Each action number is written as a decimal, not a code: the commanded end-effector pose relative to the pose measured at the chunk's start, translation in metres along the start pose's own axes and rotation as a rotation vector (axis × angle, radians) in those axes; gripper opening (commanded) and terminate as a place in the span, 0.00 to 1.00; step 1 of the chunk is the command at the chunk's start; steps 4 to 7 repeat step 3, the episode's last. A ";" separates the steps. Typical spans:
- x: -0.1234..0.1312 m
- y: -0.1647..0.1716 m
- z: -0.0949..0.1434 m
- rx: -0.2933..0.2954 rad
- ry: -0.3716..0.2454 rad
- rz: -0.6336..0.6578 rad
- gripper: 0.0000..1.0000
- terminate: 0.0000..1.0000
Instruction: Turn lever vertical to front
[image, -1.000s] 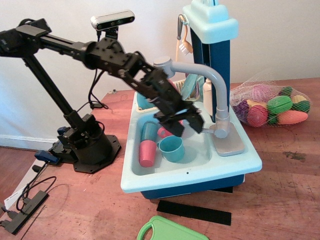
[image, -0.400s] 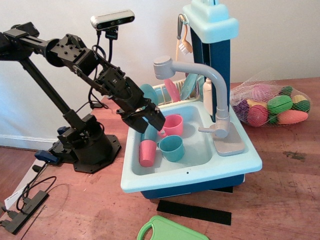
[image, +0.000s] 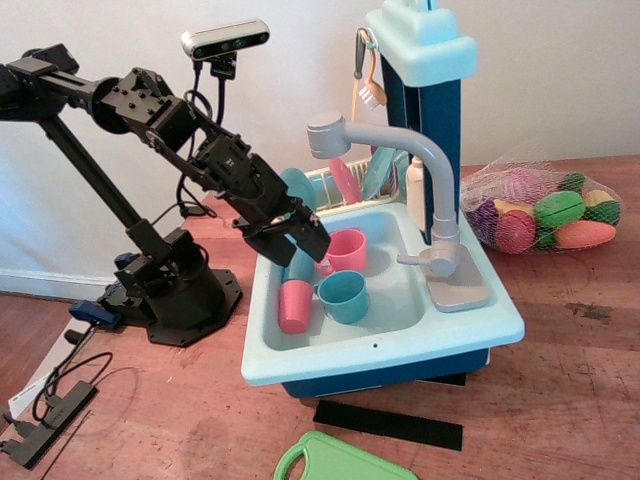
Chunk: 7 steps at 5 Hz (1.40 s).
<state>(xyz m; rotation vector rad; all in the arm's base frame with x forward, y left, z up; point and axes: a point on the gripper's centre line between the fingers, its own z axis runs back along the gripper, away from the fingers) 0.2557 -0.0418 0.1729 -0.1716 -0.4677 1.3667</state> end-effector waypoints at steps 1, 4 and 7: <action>-0.001 -0.002 0.005 -0.020 0.003 0.012 1.00 0.00; -0.001 -0.002 0.005 -0.020 0.003 0.012 1.00 1.00; -0.001 -0.002 0.005 -0.020 0.003 0.012 1.00 1.00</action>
